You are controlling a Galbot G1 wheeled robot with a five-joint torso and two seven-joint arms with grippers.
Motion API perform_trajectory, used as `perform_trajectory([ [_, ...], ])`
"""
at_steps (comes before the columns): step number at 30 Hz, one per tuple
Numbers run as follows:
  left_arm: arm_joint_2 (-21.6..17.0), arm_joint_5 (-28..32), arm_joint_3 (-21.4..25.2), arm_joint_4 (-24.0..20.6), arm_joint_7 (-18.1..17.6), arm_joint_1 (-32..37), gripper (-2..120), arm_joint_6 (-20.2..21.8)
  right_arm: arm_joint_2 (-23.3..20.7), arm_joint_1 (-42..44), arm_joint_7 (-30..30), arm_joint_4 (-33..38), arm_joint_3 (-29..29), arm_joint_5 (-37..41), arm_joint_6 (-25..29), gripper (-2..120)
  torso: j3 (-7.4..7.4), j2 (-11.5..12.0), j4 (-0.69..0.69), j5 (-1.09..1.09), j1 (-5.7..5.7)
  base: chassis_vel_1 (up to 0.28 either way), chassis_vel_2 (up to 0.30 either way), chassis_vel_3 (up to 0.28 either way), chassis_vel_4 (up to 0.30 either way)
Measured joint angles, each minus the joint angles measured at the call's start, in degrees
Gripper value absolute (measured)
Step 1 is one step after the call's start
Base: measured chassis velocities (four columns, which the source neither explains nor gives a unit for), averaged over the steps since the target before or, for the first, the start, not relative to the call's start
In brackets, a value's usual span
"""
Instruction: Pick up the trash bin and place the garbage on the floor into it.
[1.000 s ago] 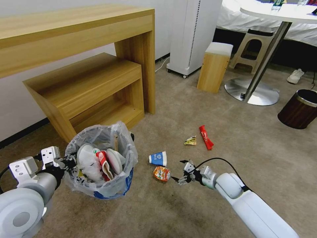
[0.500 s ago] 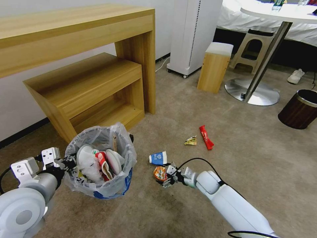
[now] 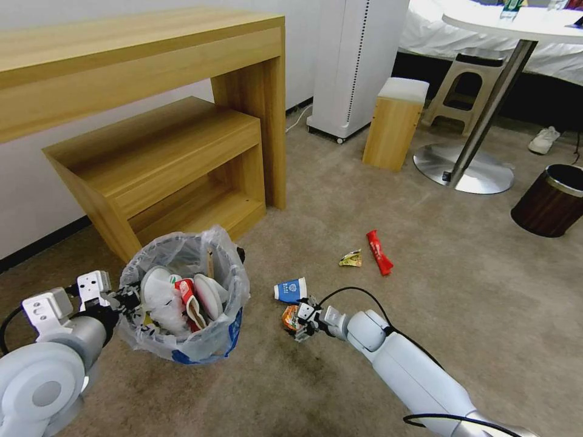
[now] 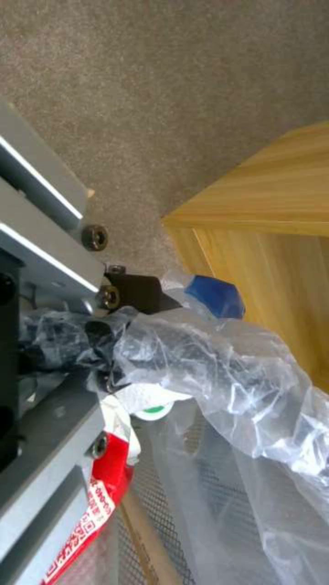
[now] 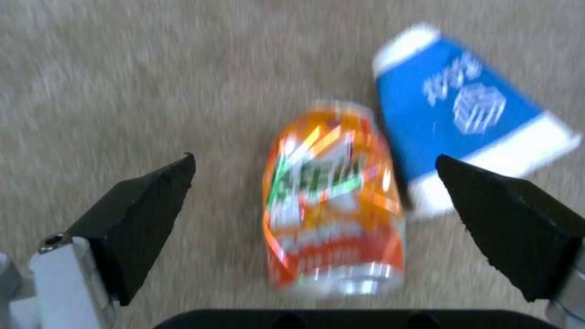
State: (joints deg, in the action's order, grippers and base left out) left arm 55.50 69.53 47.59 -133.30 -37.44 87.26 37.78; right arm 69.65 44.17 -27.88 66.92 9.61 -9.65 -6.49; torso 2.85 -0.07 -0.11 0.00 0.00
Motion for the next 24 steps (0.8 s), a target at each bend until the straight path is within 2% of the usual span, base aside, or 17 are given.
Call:
perform_trajectory([
  [10,0.0,0.1,-0.3,0.5,0.3,-0.5,1,-0.1,0.4,2.5,-0.5,-0.6,-0.3,-3.2,-0.4,100,0.00,0.0,0.00,0.00,0.00,0.000,0.000,0.000,0.000],
  [24,0.0,0.1,-0.1,0.3,0.4,-0.1,1,-0.2,1.8,2.5,2.9,-3.1,-0.7,-7.1,-2.8,100,0.00,0.0,0.00,0.00,0.00,0.000,0.000,0.000,0.000],
])
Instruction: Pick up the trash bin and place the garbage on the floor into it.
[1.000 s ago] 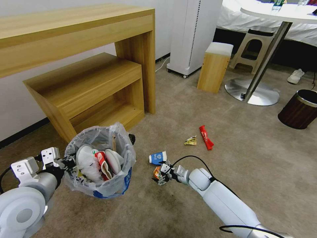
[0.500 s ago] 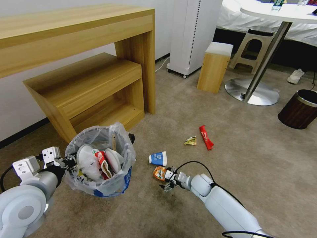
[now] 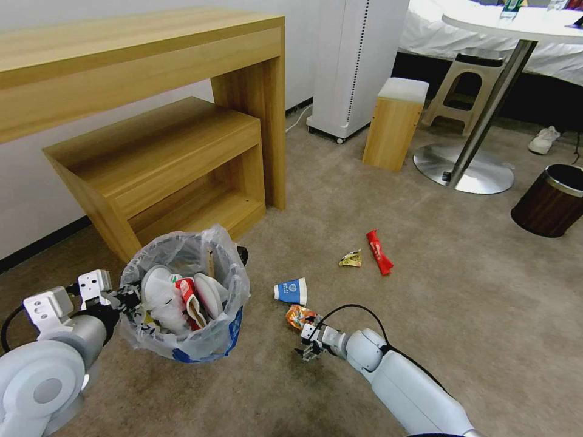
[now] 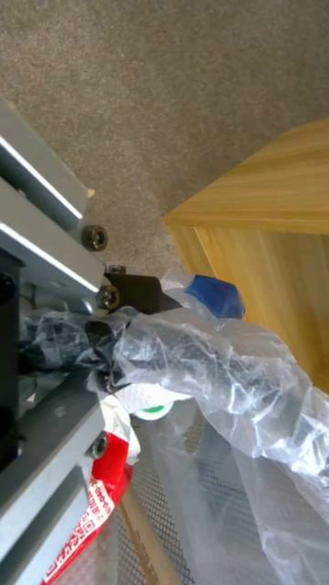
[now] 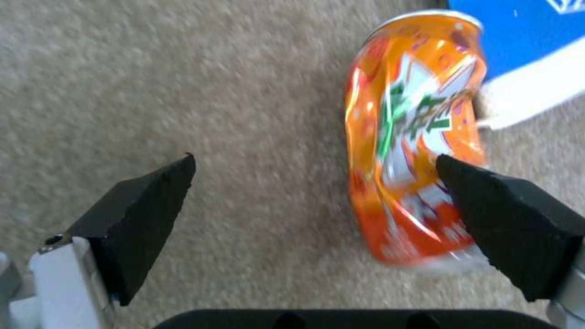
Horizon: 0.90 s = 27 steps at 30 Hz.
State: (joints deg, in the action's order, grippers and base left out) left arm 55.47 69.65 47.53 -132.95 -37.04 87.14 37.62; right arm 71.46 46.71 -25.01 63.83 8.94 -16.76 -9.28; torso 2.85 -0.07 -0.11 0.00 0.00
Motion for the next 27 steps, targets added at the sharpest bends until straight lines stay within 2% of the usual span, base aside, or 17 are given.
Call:
perform_trajectory([
  [10,0.1,-0.1,-0.2,0.0,0.0,-0.1,1,0.0,0.0,-0.2,0.4,-1.4,-0.9,-0.7,-0.2,100,0.00,0.0,0.00,0.00,0.00,0.000,0.000,0.000,0.000],
  [13,0.1,-0.2,-0.2,0.0,0.0,-0.1,1,0.0,0.0,-0.5,0.5,-1.8,-1.1,-0.7,-0.2,95,0.00,0.0,0.00,0.00,0.00,0.000,0.000,0.000,0.000],
  [16,0.2,-0.3,-0.2,0.0,0.0,0.0,1,-0.1,-0.1,-0.9,0.7,-2.2,-1.3,-0.7,-0.2,82,0.00,0.0,0.00,0.00,0.00,0.000,0.000,0.000,0.000],
  [18,0.2,-0.4,-0.2,0.0,0.0,0.0,1,-0.1,-0.1,-1.0,0.7,-2.3,-1.4,-0.7,-0.2,81,0.00,0.0,0.00,0.00,0.00,0.000,0.000,0.000,0.000],
  [20,0.2,-0.5,-0.2,-0.1,0.0,0.0,1,-0.1,-0.3,-1.4,0.9,-2.9,-1.8,-0.8,-0.3,68,0.00,0.0,0.00,-0.01,0.00,0.000,0.000,0.000,0.000],
  [22,0.2,-0.5,-0.2,-0.1,0.0,0.0,1,-0.1,-0.4,-1.5,0.9,-3.0,-1.8,-0.9,-0.3,65,0.00,0.0,0.00,-0.01,0.00,0.000,0.000,0.000,0.000],
  [24,0.2,-0.5,-0.2,-0.1,0.0,0.0,1,-0.1,-1.0,-1.9,1.3,-3.3,-2.2,-1.0,-0.3,54,0.00,0.0,0.00,0.00,0.00,0.000,0.000,0.000,0.000],
  [25,0.2,-0.5,-0.2,-0.1,0.0,0.0,1,-0.1,-1.0,-1.9,1.3,-3.3,-2.2,-1.0,-0.3,54,0.00,0.0,0.00,0.00,0.00,0.000,0.000,0.000,0.000],
  [27,0.3,-0.6,-0.2,-0.1,0.0,0.0,1,-0.1,-1.3,-2.0,1.6,-3.6,-2.4,-1.0,-0.3,44,0.00,0.0,-0.01,0.00,0.00,0.000,0.000,0.000,0.000],
])
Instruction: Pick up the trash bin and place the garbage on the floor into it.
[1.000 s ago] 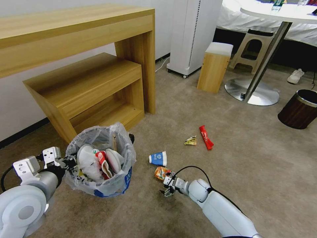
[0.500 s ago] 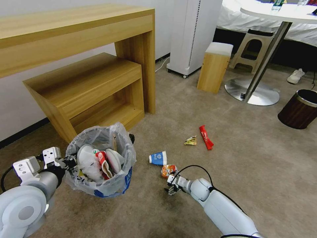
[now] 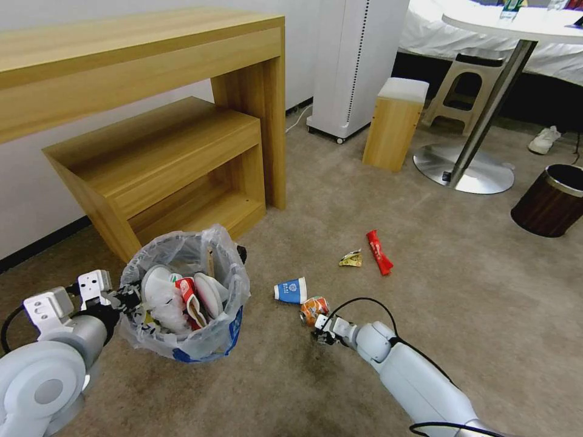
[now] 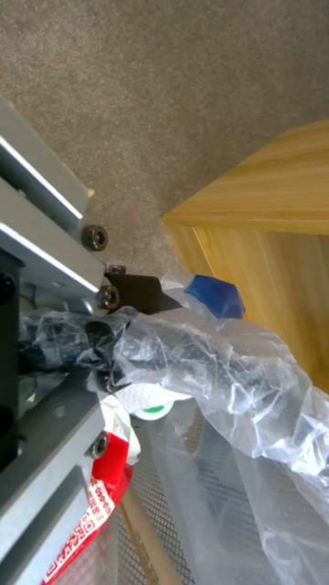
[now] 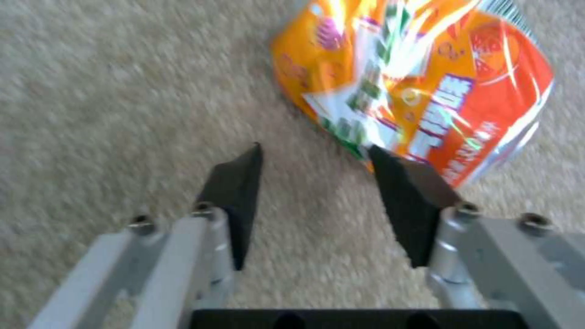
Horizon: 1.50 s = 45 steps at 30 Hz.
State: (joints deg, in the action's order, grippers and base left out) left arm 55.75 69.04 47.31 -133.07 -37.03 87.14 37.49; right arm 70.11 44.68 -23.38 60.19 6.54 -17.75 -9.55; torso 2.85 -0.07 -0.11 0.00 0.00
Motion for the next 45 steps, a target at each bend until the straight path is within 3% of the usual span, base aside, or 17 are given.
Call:
perform_trajectory([
  [12,-0.2,-0.1,-0.1,0.1,0.3,-0.1,1,0.0,-1.3,-0.6,1.5,0.7,-0.3,0.7,-0.5,1,0.00,0.0,0.00,0.00,0.00,0.000,0.000,0.000,0.000],
  [21,-0.4,-0.1,-0.2,0.6,0.7,-0.4,1,-0.1,-3.8,0.2,2.1,5.3,-0.1,2.5,-1.3,0,0.00,0.0,0.00,0.00,0.00,0.000,0.000,0.000,0.000],
  [29,-0.5,-0.1,-0.3,0.9,0.9,-0.6,1,-0.1,-5.5,1.0,2.0,10.1,-0.8,2.0,-0.8,25,0.00,0.0,0.00,0.00,0.00,0.000,0.000,0.000,0.000],
  [31,-0.5,-0.1,-0.3,0.9,1.0,-0.6,1,-0.1,-5.8,1.0,1.9,11.4,-0.9,0.9,-0.2,38,0.00,0.0,0.00,0.00,0.00,0.000,0.000,0.000,0.000],
  [35,-0.5,-0.1,-0.3,0.9,1.1,-0.5,1,-0.1,-5.4,1.0,2.3,11.3,-1.1,1.4,0.1,48,0.00,0.0,0.00,0.01,0.00,0.000,0.000,0.000,0.000],
  [38,-0.6,0.0,-0.1,0.9,1.2,-0.4,1,-0.2,-4.8,1.2,4.2,9.6,-1.1,6.1,-1.3,63,0.00,0.0,0.01,0.00,0.00,0.000,0.000,0.000,0.000],
  [39,-0.6,0.0,-0.1,0.9,1.2,-0.4,1,-0.2,-4.8,1.2,4.2,9.6,-1.1,6.1,-1.3,63,0.00,0.0,0.01,0.00,0.00,0.000,0.000,0.000,0.000],
  [45,-0.6,0.0,-0.2,0.7,1.3,-0.4,1,-0.2,-4.5,1.8,5.8,7.1,-1.1,19.4,-5.2,86,0.00,0.0,0.00,0.00,0.00,0.000,0.000,0.000,0.000],
])
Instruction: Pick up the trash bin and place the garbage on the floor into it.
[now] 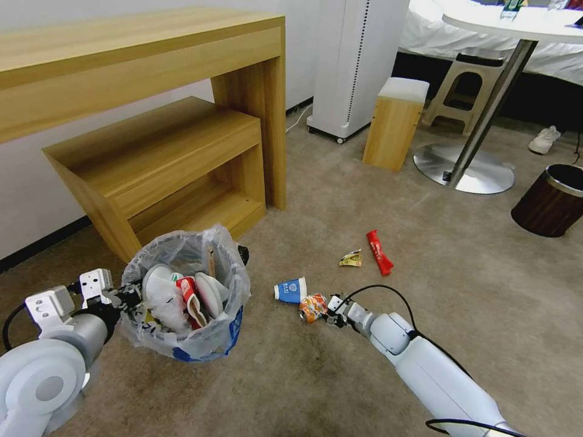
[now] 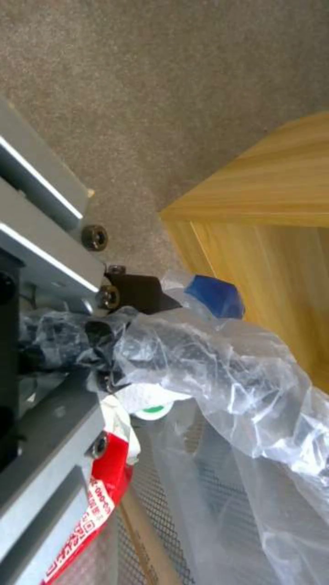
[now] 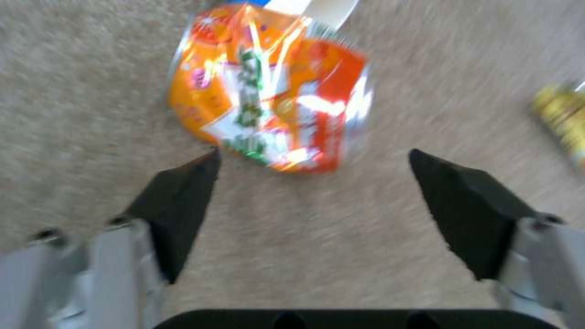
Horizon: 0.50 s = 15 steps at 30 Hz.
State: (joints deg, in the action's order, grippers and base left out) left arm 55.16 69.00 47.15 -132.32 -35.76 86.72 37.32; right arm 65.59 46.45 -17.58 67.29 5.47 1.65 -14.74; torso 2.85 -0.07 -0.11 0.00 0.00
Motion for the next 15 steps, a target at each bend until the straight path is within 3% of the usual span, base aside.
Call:
perform_trajectory([
  [4,0.0,0.0,-0.1,-0.1,0.0,-0.1,1,0.0,0.7,0.2,-0.8,-1.8,0.0,6.6,-1.0,99,0.00,0.0,0.00,0.00,0.00,0.000,0.000,0.000,0.000],
  [15,-0.1,-0.1,0.1,-0.2,0.0,0.1,1,0.0,1.1,-1.2,-1.3,-4.2,-0.5,10.2,-1.0,92,0.00,0.0,0.00,0.00,0.00,0.000,0.000,0.000,0.000],
])
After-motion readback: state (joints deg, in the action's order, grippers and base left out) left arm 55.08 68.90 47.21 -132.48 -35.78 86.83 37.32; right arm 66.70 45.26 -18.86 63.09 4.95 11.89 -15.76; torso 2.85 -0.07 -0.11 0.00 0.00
